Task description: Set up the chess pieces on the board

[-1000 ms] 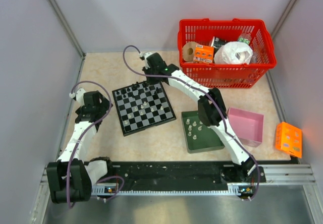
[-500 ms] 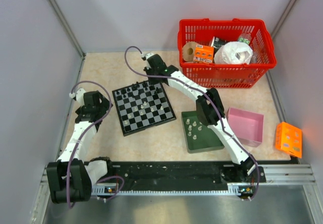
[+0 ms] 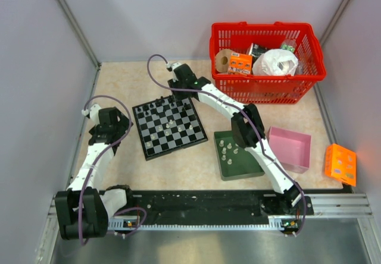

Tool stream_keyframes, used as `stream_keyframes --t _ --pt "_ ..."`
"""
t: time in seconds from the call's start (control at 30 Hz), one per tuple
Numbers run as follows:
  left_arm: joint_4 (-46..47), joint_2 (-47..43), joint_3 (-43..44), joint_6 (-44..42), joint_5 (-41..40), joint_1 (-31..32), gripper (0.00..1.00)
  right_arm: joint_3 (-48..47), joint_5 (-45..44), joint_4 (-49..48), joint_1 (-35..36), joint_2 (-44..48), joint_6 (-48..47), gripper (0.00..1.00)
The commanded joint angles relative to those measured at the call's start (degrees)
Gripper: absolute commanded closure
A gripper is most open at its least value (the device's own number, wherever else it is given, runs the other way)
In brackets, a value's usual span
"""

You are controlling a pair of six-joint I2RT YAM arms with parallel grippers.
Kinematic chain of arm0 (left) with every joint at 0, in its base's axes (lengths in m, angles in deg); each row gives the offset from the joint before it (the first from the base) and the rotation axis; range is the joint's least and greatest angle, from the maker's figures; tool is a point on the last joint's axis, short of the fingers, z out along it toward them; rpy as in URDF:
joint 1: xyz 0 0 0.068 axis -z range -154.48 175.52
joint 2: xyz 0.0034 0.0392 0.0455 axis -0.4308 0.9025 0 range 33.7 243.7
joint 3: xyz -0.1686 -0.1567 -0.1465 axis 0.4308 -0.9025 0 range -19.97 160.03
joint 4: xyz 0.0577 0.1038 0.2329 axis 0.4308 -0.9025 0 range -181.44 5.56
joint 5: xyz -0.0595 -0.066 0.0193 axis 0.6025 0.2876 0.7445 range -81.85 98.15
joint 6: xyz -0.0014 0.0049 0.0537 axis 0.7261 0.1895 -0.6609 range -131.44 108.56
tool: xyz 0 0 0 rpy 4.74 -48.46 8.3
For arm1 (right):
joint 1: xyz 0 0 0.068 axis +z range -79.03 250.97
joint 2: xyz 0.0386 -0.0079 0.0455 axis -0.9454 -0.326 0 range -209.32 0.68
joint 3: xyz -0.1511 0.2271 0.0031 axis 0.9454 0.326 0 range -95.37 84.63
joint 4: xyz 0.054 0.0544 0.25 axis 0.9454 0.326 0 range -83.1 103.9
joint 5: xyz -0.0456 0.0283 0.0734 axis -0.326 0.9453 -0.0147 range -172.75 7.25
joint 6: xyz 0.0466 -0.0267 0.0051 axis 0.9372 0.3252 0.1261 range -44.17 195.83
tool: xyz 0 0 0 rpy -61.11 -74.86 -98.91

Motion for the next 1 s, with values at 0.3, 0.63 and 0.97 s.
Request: stream_keyframes --t 0.3,0.63,0.97 --pt "0.76 -1.09 2.35 0.01 0.51 -0.25 0.03 6.87 -1.77 -1.23 -0.98 11.09 0.41 0.62" --pt "0.76 -1.36 2.27 0.19 0.69 -0.25 0.03 9.43 -2.47 2.19 -0.89 11.27 1.99 0.66" --pt "0.76 -1.36 2.27 0.01 0.69 -0.25 0.03 9.69 -3.43 4.48 -0.98 10.83 3.22 0.68"
